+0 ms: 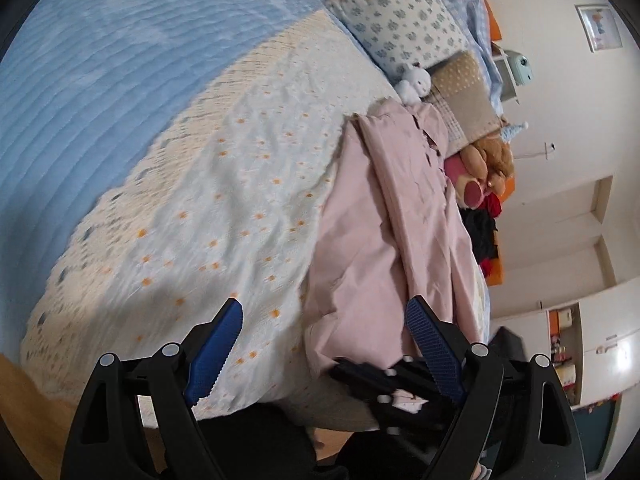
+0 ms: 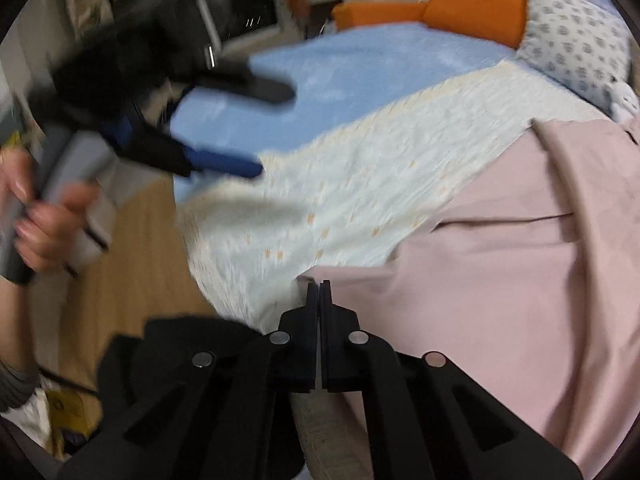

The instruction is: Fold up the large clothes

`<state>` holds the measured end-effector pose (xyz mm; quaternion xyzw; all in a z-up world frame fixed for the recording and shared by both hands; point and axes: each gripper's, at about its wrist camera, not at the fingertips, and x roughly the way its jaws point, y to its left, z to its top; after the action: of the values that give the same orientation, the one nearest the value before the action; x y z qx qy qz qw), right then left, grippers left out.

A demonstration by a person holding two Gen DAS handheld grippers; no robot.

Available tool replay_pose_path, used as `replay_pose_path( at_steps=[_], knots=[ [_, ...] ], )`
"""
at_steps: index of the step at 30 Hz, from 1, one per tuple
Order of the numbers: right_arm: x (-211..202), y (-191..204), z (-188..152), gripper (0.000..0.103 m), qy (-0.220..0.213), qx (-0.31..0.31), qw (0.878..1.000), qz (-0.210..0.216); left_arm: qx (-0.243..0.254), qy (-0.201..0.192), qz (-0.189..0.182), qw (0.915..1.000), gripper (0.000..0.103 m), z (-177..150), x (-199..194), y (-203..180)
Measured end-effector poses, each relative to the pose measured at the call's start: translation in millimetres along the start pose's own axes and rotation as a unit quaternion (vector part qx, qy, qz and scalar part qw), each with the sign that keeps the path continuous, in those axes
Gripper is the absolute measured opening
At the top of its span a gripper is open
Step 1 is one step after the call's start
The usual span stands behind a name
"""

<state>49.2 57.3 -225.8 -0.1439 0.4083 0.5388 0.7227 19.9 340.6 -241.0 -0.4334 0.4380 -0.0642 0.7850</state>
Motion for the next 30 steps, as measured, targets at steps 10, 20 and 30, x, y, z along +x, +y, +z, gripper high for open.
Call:
replay_pose_path(
  at_steps=[10, 20, 30],
  knots=[
    [-100, -52, 5, 0.001, -0.111, 0.126, 0.980, 0.110, 0.016, 0.075, -0.037, 0.9964, 0.086, 69, 82, -48],
    [-166, -65, -3, 0.001, -0.196, 0.117, 0.965, 0.129, -0.010, 0.076, 0.027, 0.9967, 0.086, 195, 198, -89],
    [-51, -2, -7, 0.060, -0.014, -0.083, 0.996, 0.006, 0.014, 0.100, 0.054, 0.9935, 0.086, 176, 207, -88]
  ],
)
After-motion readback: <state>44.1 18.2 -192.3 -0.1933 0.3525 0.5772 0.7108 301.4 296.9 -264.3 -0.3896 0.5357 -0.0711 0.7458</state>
